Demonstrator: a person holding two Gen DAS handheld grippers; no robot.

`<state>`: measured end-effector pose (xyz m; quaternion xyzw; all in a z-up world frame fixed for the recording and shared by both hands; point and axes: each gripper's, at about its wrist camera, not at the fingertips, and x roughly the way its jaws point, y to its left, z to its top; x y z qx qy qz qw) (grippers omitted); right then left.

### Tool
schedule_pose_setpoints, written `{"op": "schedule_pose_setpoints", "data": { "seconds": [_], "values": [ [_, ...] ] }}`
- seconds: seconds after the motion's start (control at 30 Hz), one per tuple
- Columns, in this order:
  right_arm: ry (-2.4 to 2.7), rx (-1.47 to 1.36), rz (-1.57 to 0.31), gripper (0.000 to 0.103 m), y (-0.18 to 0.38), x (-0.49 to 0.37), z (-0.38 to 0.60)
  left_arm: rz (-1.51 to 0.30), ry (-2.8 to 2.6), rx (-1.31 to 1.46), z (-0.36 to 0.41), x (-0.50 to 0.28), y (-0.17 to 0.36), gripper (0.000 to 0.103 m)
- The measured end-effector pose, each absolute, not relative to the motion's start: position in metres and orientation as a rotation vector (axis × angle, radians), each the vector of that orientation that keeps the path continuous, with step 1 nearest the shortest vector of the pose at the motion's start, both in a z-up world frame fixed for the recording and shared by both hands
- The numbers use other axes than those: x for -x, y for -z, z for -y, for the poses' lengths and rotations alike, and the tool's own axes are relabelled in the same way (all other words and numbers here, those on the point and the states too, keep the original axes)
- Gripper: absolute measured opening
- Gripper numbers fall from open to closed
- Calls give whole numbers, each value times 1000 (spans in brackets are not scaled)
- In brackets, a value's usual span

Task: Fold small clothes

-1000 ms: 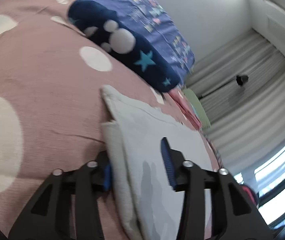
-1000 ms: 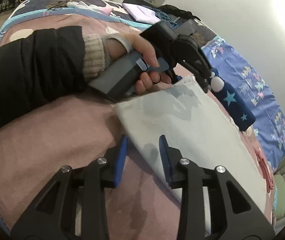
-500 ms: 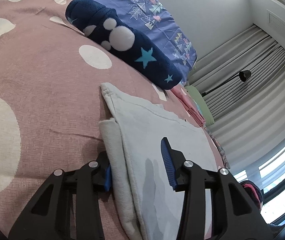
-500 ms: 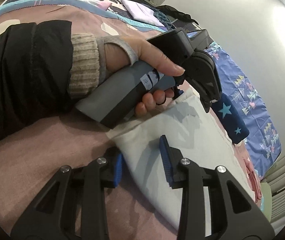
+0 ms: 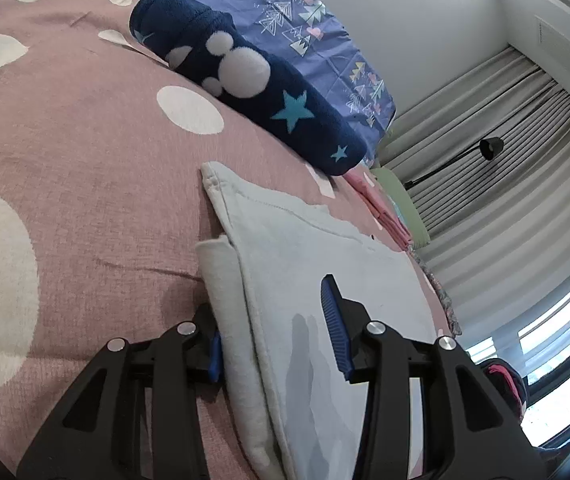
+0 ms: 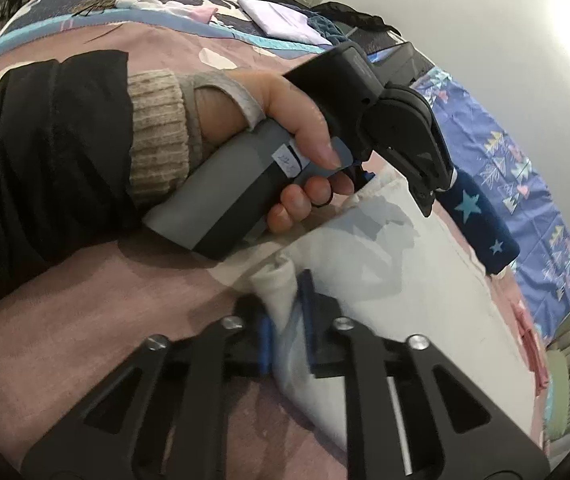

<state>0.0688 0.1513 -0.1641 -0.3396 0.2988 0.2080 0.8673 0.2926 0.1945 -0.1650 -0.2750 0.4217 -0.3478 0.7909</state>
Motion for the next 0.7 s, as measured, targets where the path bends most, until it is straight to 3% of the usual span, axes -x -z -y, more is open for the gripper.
{"op": "schedule_pose_setpoints", "data": {
  "seconds": [0.03, 0.1, 0.13, 0.7],
  "values": [
    [-441, 691, -629, 4, 162, -71, -149, -915, 730, 578, -193, -294, 164, 40],
    [-457, 638, -631, 3, 155, -72, -143, -929, 655, 544, -190, -294, 163, 11],
    [-468, 598, -622, 2, 148, -71, -137, -929, 639, 544, -189, -294, 162, 8],
    [-420, 181, -497, 2, 63, -51, 5, -861, 586, 356, -94, -282, 64, 7]
  ]
}}
